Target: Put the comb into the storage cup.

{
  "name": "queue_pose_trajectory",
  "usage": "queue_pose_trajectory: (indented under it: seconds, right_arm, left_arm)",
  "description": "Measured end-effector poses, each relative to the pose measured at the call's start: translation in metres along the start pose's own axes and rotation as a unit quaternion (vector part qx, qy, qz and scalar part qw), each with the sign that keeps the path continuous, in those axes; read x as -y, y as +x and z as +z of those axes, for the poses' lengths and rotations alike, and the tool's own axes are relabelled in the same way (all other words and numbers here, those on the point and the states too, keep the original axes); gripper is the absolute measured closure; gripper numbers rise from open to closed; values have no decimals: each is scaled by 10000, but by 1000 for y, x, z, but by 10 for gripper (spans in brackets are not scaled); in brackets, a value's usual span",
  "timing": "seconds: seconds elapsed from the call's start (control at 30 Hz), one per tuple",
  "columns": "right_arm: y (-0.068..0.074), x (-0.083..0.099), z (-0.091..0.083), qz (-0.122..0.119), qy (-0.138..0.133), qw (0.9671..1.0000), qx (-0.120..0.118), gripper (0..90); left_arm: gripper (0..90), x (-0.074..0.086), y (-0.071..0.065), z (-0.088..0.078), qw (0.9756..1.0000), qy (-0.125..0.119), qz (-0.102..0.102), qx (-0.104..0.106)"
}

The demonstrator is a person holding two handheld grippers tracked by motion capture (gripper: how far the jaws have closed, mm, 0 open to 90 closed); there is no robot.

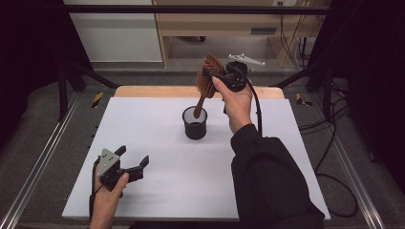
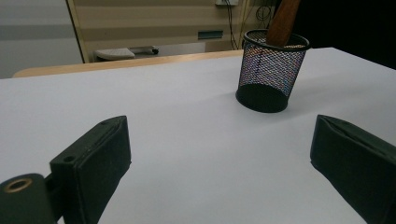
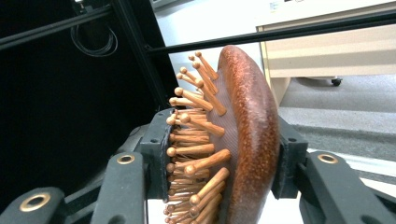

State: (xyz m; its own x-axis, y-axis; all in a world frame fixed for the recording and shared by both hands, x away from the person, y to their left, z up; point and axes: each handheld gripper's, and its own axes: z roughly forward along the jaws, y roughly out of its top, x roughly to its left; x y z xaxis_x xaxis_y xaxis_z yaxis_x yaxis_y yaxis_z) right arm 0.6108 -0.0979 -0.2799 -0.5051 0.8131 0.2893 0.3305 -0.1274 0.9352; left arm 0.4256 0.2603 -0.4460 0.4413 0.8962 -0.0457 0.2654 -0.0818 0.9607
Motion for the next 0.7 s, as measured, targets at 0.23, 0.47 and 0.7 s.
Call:
queue_pose_trajectory:
  seconds: [0.23,0.47,0.7]
  right_arm:
    - [-2,8,4,-14,76,10000,22,513]
    - [-4,18,9,3,143,9999,21,513]
    - [-6,25,14,19,203,9998,39,512]
  left_arm:
    - [55,0,0,0,10000,-17,-13,-3]
    - [55,0,0,0,10000,-9,-12,1]
    - [55,0,0,0,10000,-18,-17,5]
